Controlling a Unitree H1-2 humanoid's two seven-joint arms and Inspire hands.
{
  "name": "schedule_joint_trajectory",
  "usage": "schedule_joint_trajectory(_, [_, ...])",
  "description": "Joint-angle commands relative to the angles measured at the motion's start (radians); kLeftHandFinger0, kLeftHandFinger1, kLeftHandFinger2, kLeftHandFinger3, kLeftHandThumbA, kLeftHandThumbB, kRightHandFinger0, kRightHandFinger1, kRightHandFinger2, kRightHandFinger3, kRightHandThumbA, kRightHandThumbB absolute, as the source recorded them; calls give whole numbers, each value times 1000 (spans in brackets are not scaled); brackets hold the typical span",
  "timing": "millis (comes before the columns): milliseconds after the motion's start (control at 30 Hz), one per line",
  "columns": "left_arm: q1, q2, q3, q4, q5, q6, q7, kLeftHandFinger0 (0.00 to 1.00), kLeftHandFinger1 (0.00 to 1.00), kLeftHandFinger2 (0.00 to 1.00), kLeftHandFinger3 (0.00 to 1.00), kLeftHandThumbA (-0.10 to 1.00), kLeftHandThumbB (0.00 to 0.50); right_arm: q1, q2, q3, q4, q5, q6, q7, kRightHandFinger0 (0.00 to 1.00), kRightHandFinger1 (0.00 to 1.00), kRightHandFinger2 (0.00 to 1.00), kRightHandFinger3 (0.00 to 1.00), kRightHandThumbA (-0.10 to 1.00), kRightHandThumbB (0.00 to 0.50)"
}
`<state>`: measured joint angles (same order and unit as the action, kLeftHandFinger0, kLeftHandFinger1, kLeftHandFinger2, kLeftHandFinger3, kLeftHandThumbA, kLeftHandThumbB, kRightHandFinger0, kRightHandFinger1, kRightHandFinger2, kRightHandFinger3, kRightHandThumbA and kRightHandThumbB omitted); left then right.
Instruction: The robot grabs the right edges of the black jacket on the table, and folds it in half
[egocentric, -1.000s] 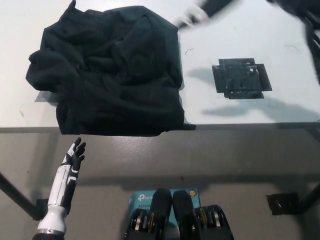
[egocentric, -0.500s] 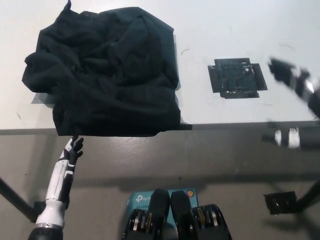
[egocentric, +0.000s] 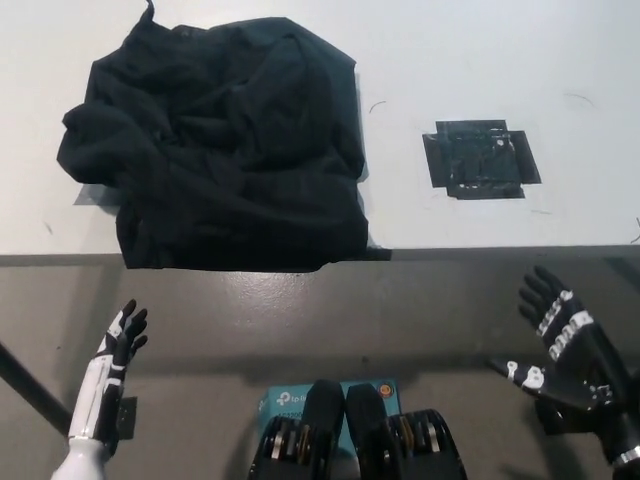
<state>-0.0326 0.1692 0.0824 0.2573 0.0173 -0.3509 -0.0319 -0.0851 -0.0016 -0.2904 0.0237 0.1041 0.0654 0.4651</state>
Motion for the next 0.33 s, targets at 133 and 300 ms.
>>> schedule_joint_trajectory(133, [47, 19, 9, -37, -27, -45, -10, 1000, 1000, 1000, 1000, 1000, 500, 34, -37, 34, 31, 54, -88, -40, 1000, 1000, 1000, 1000, 1000, 158])
schedule_joint_trajectory(300, [89, 22, 7, -55, -27, -49, -14, 1000, 1000, 1000, 1000, 1000, 500, 82, -38, 71, 19, 51, -97, -47, 1000, 1000, 1000, 1000, 1000, 172])
